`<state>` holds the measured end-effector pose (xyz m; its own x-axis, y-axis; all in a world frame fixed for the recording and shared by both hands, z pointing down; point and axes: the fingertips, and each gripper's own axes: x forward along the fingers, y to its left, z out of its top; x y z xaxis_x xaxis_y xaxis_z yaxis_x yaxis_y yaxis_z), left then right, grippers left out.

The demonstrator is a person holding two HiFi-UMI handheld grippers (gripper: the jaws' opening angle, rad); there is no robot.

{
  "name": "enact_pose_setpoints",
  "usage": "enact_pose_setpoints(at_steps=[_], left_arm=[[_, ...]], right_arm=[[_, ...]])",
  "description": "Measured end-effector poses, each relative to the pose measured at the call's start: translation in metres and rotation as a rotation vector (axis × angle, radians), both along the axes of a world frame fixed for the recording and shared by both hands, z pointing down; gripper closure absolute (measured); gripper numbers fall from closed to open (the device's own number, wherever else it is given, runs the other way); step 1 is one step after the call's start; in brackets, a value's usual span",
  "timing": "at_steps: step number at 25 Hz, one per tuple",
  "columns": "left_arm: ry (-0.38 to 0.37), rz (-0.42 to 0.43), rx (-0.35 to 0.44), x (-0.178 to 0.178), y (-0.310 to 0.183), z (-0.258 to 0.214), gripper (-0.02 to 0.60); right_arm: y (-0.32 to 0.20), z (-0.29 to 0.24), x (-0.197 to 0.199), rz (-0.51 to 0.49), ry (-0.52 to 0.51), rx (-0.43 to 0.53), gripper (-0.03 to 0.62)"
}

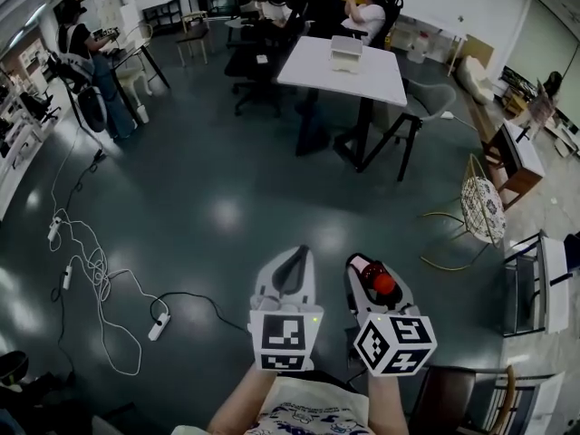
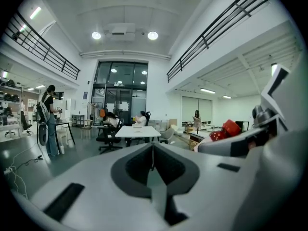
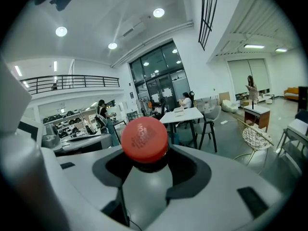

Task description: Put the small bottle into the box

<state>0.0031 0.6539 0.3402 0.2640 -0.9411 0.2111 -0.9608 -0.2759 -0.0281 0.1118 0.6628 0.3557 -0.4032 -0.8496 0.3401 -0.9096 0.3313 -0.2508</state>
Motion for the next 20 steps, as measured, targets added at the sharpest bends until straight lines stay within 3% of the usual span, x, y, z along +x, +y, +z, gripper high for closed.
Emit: enact_pose_setpoints(at_steps=[20], left_arm=[[-0.002, 0.100, 0.032, -0.043, -0.239, -0.014, 0.561]], right_arm=[[-0.229, -0.013, -0.046, 0.092, -0.006, 0.032, 0.364]])
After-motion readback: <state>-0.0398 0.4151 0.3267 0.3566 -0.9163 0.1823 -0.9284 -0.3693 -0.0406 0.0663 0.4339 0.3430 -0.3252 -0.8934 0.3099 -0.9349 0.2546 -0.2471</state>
